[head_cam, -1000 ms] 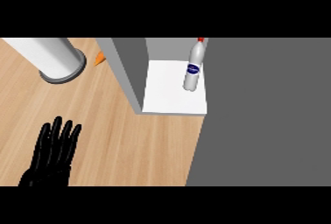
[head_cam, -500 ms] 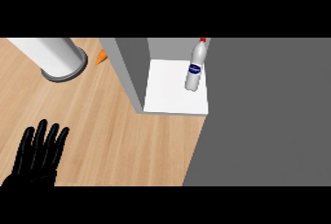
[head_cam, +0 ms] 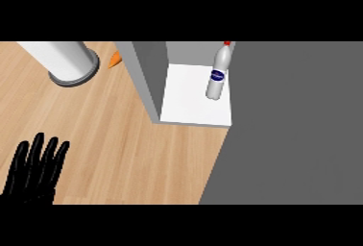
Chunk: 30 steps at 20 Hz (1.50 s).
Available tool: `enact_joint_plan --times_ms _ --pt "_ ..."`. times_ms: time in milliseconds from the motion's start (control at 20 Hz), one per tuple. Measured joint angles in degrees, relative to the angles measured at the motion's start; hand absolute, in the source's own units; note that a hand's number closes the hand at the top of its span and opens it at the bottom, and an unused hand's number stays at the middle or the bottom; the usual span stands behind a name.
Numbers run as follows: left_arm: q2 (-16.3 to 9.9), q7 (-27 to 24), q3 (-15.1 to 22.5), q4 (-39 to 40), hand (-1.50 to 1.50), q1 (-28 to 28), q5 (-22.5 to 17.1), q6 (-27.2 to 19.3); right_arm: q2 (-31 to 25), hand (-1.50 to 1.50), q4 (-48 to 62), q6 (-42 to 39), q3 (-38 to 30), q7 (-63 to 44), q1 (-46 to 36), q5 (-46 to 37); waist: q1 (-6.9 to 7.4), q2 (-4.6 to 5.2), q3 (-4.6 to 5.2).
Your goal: Pick up the bottled water, place it into the cabinet and close the cabinet
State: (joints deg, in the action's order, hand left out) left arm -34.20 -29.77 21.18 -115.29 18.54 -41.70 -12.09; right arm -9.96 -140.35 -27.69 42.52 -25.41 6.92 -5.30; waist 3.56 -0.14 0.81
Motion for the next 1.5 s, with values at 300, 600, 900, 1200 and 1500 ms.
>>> enact_joint_plan --times_ms 300,600,900,1200,1500 --pt "-0.86 -0.71 -1.13 0.45 -1.5 0.61 -0.39 1.72 -0.4 1.5 0.07 -0.44 -0.31 -0.51 -1.37 0.65 0.85 0.4 0.05" --pt "-1.38 -0.78 -1.77 0.09 -1.5 0.81 -1.18 3.14 -0.09 1.5 0.66 -0.07 -0.82 -0.48 -1.26 3.42 1.99 1.06 0.02" --pt "-2.34 -1.07 -2.14 -0.28 -1.5 0.53 -1.31 5.2 0.76 1.5 3.25 -1.88 -1.27 -1.88 -0.65 12.29 4.61 2.34 0.04" --pt "-2.77 -1.13 -2.38 -0.22 -1.5 0.25 -1.67 6.69 1.91 1.5 6.91 -2.4 -1.08 -4.56 0.73 24.77 5.98 2.7 0.09" --pt "-3.06 -1.42 -3.33 0.01 -1.5 1.14 -2.03 6.92 2.09 1.5 7.28 1.51 -3.58 -3.15 3.21 27.42 4.02 2.14 0.02"
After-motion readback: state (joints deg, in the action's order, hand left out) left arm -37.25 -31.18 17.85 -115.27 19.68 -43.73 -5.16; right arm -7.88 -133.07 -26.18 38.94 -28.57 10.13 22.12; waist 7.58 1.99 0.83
